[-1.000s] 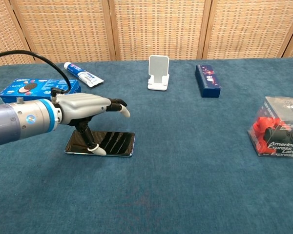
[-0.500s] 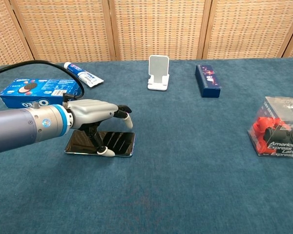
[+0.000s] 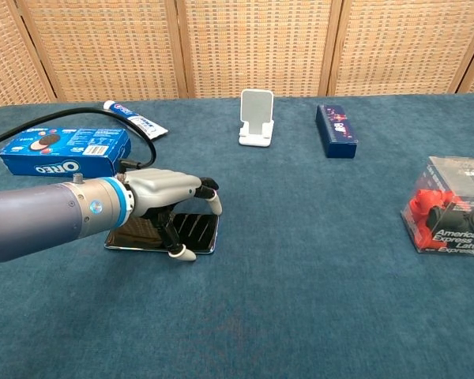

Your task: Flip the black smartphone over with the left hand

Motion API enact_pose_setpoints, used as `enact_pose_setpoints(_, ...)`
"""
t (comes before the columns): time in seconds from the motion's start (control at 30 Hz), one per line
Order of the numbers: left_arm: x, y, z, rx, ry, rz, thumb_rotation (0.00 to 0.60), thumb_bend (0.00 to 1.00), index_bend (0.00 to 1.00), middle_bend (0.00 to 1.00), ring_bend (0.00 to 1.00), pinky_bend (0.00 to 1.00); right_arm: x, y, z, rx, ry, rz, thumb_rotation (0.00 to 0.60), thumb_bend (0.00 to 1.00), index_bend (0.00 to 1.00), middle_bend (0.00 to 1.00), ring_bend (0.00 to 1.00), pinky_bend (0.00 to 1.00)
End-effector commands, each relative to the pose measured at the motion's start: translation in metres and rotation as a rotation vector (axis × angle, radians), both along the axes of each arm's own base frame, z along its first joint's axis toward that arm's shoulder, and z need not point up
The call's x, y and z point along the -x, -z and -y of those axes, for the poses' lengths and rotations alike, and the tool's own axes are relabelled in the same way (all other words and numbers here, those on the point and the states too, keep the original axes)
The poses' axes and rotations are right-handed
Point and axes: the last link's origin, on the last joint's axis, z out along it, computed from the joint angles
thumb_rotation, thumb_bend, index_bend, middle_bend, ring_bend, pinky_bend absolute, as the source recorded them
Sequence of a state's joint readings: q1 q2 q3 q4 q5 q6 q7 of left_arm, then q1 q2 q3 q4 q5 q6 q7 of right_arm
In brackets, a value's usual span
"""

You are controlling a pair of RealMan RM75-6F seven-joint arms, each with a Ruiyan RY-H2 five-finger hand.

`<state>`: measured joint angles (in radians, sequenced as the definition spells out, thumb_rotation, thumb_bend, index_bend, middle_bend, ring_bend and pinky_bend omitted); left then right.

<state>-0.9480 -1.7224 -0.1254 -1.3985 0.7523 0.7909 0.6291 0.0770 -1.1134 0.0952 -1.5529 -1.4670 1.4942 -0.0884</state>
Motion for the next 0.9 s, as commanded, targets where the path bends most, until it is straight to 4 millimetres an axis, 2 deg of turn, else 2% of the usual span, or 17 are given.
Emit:
enact_pose_setpoints(0.03,0.000,0.002,0.001,-0.003,-0.007,-0.003,0.600,0.17,0.24,0.00,0.00,0.00,0.000,0.000,0.000,0.001,-0.001,0.000,0.600,0.00,0.06,0.00,0.00,0.00)
enact_pose_setpoints(0.17,0.002,0.003,0.001,-0.021,-0.020,-0.007,0.600,0.17,0.25,0.00,0.00,0.00,0.000,0.000,0.000,0.000,-0.001,0.000,0.600,0.00,0.06,0.00,0.00,0.00)
enact_pose_setpoints(0.27,0.004,0.005,0.002,-0.031,-0.027,-0.017,0.600,0.17,0.31,0.00,0.00,0.00,0.000,0.001,0.000,-0.002,-0.002,-0.001,0.600,0.00,0.06,0.00,0.00,0.00)
enact_pose_setpoints(0.43,0.004,0.008,0.004,-0.045,-0.047,-0.018,0.600,0.19,0.51,0.00,0.00,0.00,-0.001,0.001,-0.001,-0.005,-0.005,-0.001,0.600,0.00,0.06,0.00,0.00,0.00)
enact_pose_setpoints(0.5,0.003,0.008,0.005,-0.046,-0.052,-0.013,0.600,0.20,0.55,0.00,0.00,0.00,-0.001,0.001,-0.001,-0.004,-0.005,-0.001,0.600,0.00,0.06,0.00,0.00,0.00)
enact_pose_setpoints(0.6,0.002,0.007,0.005,-0.055,-0.058,-0.006,0.600,0.25,0.60,0.00,0.00,0.00,-0.001,0.001,-0.001,-0.002,-0.003,0.003,0.600,0.00,0.06,0.00,0.00,0.00)
enact_pose_setpoints(0.73,0.001,0.003,0.006,-0.063,-0.064,0.006,0.600,0.26,0.66,0.00,0.00,0.00,-0.001,0.000,-0.001,-0.001,-0.003,0.007,0.600,0.00,0.06,0.00,0.00,0.00)
enact_pose_setpoints(0.9,0.000,-0.004,0.007,-0.073,-0.067,0.017,0.600,0.26,0.68,0.00,0.00,0.00,0.000,-0.001,-0.001,-0.002,-0.004,0.009,0.600,0.00,0.06,0.00,0.00,0.00)
